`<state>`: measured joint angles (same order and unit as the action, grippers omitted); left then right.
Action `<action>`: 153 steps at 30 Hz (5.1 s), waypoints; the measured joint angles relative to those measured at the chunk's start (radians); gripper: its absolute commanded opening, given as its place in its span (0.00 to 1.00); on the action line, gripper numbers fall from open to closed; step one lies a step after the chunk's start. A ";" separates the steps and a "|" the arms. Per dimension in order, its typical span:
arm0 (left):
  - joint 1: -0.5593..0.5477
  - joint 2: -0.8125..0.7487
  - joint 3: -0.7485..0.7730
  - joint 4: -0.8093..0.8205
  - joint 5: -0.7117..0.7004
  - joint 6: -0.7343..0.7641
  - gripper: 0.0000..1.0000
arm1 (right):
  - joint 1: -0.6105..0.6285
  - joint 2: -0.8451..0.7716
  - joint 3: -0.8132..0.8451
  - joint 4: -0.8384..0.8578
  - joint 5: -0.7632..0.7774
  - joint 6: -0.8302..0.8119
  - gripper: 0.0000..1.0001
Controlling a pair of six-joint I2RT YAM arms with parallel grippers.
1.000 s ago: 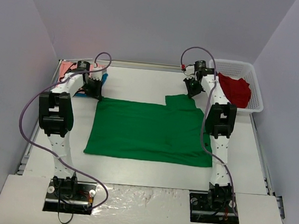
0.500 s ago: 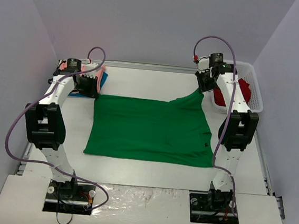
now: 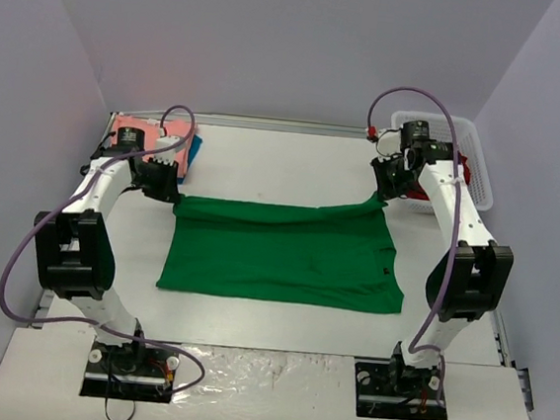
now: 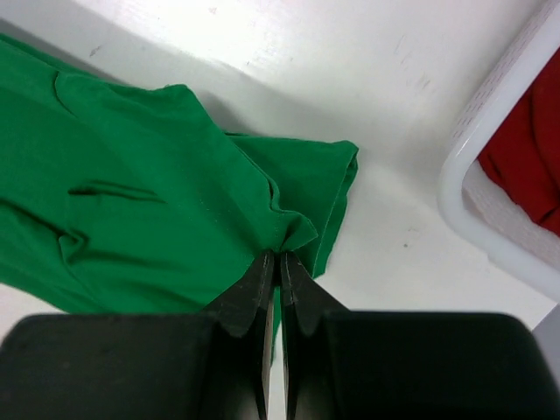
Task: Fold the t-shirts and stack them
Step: Fold the other side of the tshirt into a rectangle
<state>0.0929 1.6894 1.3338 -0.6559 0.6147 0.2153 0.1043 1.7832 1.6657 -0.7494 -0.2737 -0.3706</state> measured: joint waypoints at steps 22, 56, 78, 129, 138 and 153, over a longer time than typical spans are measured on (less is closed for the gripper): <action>0.002 -0.065 -0.139 -0.020 -0.003 0.122 0.02 | 0.000 -0.190 -0.266 -0.151 -0.023 -0.117 0.00; 0.006 -0.143 -0.210 -0.103 -0.008 0.289 0.23 | 0.054 -0.085 -0.304 -0.203 -0.048 -0.163 0.39; 0.008 -0.169 -0.186 -0.129 0.019 0.247 0.23 | 0.179 0.358 -0.034 -0.171 -0.180 -0.208 0.30; 0.014 -0.175 -0.234 -0.103 0.025 0.218 0.18 | 0.212 0.330 -0.065 -0.170 -0.196 -0.210 0.00; 0.014 -0.175 -0.234 -0.103 0.030 0.217 0.18 | 0.220 0.162 -0.139 -0.177 -0.198 -0.207 0.00; 0.016 -0.223 -0.237 -0.103 0.037 0.217 0.18 | 0.357 0.059 -0.305 -0.199 -0.208 -0.199 0.00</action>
<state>0.1093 1.4662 1.0973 -0.7586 0.6518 0.4324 0.4618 1.8420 1.3605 -0.9485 -0.4820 -0.5694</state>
